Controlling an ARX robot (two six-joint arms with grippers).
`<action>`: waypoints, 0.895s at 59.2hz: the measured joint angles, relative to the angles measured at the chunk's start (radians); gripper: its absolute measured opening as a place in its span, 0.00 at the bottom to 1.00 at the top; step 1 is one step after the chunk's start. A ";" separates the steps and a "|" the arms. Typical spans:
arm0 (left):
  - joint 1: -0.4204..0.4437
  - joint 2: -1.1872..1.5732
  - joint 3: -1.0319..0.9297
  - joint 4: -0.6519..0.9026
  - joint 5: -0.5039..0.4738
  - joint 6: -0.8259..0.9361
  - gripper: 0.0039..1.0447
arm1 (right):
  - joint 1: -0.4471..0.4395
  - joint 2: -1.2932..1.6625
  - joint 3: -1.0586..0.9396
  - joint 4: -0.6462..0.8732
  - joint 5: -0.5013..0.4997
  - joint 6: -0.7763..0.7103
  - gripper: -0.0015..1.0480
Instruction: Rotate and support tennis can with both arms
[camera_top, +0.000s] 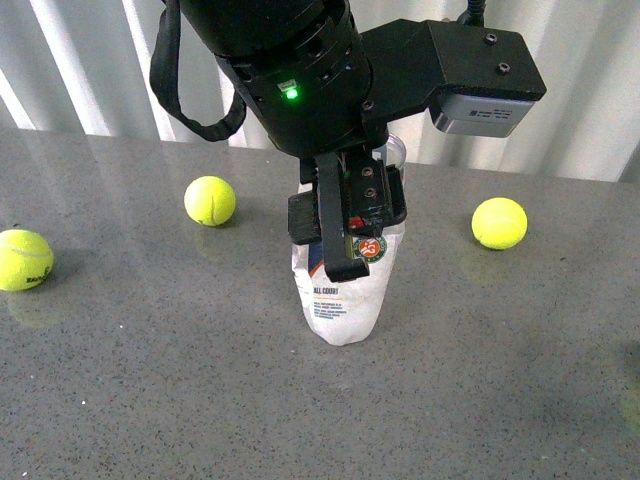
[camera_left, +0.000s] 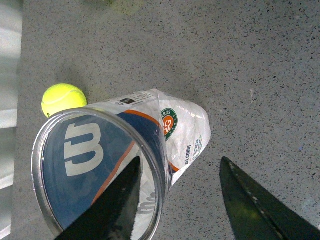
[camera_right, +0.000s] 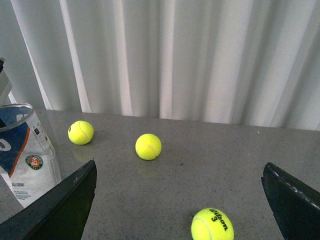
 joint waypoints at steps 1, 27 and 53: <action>0.001 0.000 0.000 0.000 0.000 0.000 0.53 | 0.000 0.000 0.000 0.000 0.000 0.000 0.93; 0.009 -0.130 0.042 -0.042 0.097 -0.104 0.94 | 0.000 0.000 0.000 0.000 0.000 0.000 0.93; 0.275 -0.597 -0.250 0.304 0.174 -0.818 0.94 | 0.000 0.000 0.000 0.000 0.000 0.000 0.93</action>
